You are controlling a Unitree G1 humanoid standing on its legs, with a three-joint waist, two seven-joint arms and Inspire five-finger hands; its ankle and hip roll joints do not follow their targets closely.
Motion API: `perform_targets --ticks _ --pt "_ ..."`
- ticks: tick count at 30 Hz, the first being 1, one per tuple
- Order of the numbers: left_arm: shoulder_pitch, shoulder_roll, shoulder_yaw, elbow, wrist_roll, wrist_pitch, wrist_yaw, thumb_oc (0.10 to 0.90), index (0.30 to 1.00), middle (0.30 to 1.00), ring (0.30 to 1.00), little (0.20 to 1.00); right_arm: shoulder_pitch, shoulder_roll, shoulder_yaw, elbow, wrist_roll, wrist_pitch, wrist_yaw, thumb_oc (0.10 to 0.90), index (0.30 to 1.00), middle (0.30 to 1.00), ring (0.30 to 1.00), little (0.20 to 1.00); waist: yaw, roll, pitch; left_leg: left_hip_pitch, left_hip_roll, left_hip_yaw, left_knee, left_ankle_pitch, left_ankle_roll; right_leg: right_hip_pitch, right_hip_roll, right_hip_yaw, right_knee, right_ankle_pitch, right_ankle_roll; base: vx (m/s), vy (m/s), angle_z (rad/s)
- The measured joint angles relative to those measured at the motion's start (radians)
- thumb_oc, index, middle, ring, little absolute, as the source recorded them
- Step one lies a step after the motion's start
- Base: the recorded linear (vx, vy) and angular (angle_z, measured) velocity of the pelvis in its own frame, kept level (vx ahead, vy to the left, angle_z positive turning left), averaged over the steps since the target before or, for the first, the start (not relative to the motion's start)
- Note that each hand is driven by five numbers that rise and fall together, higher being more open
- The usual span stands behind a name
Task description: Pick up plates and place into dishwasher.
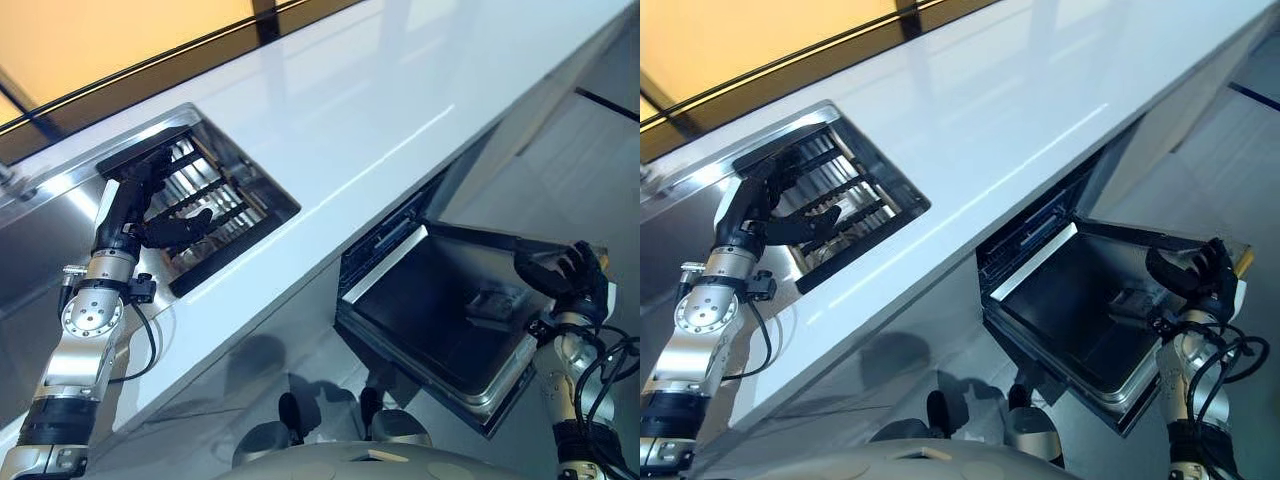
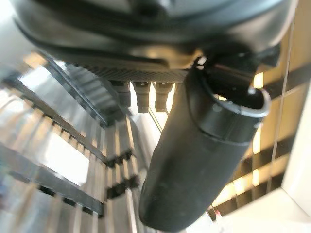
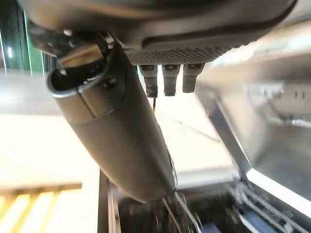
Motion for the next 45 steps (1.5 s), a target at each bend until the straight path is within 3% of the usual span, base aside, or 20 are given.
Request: perform_targets --ticks 6,8,13,20,22,26,30,34,45 --pt "-0.035 0.006 -0.001 0.0 -0.015 -0.023 0.002 0.8 0.9 0.9 0.9 0.9 -0.012 0.001 -0.01 0.132 0.097 -0.097 -0.163 0.8 0.9 0.9 0.9 0.9 -0.006 0.001 0.0 0.008 0.001 0.017 0.0 -0.006 -0.001 -0.001 0.0 0.007 0.0 0.0 0.0 0.0 -0.044 -0.08" --pt "-0.036 0.011 -0.001 0.0 -0.029 -0.033 0.003 0.8 0.9 0.9 0.9 0.9 -0.012 0.001 -0.018 0.184 0.142 -0.104 -0.17 0.8 0.9 0.9 0.9 0.9 -0.006 0.003 -0.001 0.006 0.001 0.018 0.002 -0.007 -0.001 -0.004 0.0 0.008 0.0 0.0 0.0 -0.08 -0.058 -0.03" --pt "-0.075 0.034 -0.018 0.011 -0.033 -0.044 0.005 0.8 0.9 0.9 0.9 0.9 -0.035 -0.006 -0.031 0.322 0.278 -0.109 -0.115 0.8 0.9 0.9 0.9 0.9 -0.001 0.03 0.005 -0.072 -0.001 0.032 0.006 0.011 0.007 -0.101 -0.001 0.017 0.032 0.008 0.003 -0.23 -0.063 -0.07" --pt "-0.295 0.105 -0.089 0.032 -0.067 -0.085 0.049 0.8 0.9 0.9 0.9 0.9 -0.212 -0.041 -0.02 0.471 0.394 -0.128 -0.024 0.8 0.9 0.9 0.9 0.9 0.002 0.07 0.202 -0.233 -0.003 0.028 0.162 -0.025 0.021 -0.275 -0.035 -0.03 0.205 -0.016 0.001 -0.11 0.002 -0.01" --pt "-0.318 0.106 -0.092 0.032 -0.067 -0.087 0.065 0.8 0.9 0.9 0.9 0.9 -0.23 -0.049 -0.027 0.48 0.443 -0.166 0.005 0.8 0.9 0.9 0.9 0.9 -0.002 0.09 0.243 -0.268 -0.008 0.023 0.192 -0.028 0.027 -0.325 -0.048 -0.029 0.272 -0.041 0.003 -0.01 0.103 0.08" --pt "-0.316 0.105 -0.103 0.03 -0.065 -0.087 0.088 0.8 0.9 0.9 0.9 0.9 -0.216 -0.085 -0.034 0.493 0.521 -0.216 0.096 0.8 0.9 0.9 0.9 0.9 -0.003 0.111 0.257 -0.303 -0.025 0.015 0.208 -0.028 0.033 -0.389 -0.07 -0.027 0.356 -0.079 0.006 -0.01 0.085 0.08" --pt "-0.316 0.111 -0.103 0.024 -0.065 -0.086 0.115 0.8 0.9 0.9 0.9 0.9 -0.201 -0.107 -0.042 0.511 0.682 -0.219 0.248 0.8 0.9 0.9 0.9 0.9 0.001 0.115 0.257 -0.355 -0.04 0.012 0.222 -0.021 0.039 -0.468 -0.091 -0.025 0.43 -0.105 0.002 -0.02 0.064 0.05" --pt "-0.317 0.134 -0.1 0.018 -0.064 -0.1 0.119 0.8 0.9 0.9 0.9 0.9 -0.2 -0.109 -0.058 0.515 0.763 -0.215 0.36 0.8 0.9 0.9 0.9 0.9 0.002 0.127 0.261 -0.397 -0.041 0.012 0.245 -0.022 0.039 -0.515 -0.097 -0.025 0.464 -0.116 -0.002 -0.01 0.057 0.0" --pt "-0.32 0.139 -0.077 -0.002 -0.059 -0.103 0.12 0.8 0.9 0.9 0.9 0.9 -0.195 -0.118 -0.06 0.476 0.782 -0.165 0.415 0.8 0.9 0.9 0.9 0.9 0.01 0.129 0.261 -0.451 -0.038 -0.001 0.289 -0.028 0.039 -0.563 -0.101 -0.032 0.495 -0.123 -0.006 -0.01 0.032 0.0"
